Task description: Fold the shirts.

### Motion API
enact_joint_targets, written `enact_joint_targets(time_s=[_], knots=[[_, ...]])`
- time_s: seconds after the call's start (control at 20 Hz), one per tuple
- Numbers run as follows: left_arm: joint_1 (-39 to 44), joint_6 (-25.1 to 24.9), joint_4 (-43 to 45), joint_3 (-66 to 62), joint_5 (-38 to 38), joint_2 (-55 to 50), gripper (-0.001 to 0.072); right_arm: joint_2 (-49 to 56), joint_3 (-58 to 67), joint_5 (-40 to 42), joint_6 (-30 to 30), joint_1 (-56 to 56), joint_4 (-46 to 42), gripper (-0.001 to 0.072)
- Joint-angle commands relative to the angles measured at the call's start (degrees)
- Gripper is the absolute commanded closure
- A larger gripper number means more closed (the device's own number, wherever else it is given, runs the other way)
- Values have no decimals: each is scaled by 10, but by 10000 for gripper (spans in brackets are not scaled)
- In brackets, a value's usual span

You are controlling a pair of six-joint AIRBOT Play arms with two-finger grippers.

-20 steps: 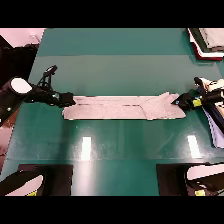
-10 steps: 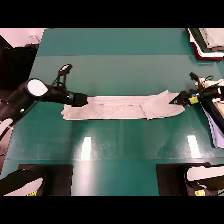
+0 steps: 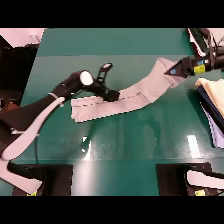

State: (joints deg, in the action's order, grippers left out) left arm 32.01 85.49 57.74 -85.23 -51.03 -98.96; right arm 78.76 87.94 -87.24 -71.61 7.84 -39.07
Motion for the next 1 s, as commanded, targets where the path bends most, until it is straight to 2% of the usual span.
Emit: enact_joint_targets(time_s=[0.0, 0.15, 0.25, 0.5, 0.7, 0.95], knots=[[23, 0, -23, -86, 2, -81, 686, 1, 79, 2, -45, -76, 14, 700], [23, 0, -28, -101, 17, -88, 687, 35, 135, 0, -56, -125, 10, 701], [22, 0, -13, -101, 12, -88, 686, 62, 170, -8, -70, -152, -26, 701], [-30, 3, 24, -113, -89, -77, 687, 113, 226, -28, -70, -211, -91, 700], [-109, 7, 119, -113, -137, 5, 687, 155, 253, -26, -70, -264, -90, 700], [-214, -20, 198, -113, -209, 135, 686, 203, 253, 40, -63, -349, -90, 699]])
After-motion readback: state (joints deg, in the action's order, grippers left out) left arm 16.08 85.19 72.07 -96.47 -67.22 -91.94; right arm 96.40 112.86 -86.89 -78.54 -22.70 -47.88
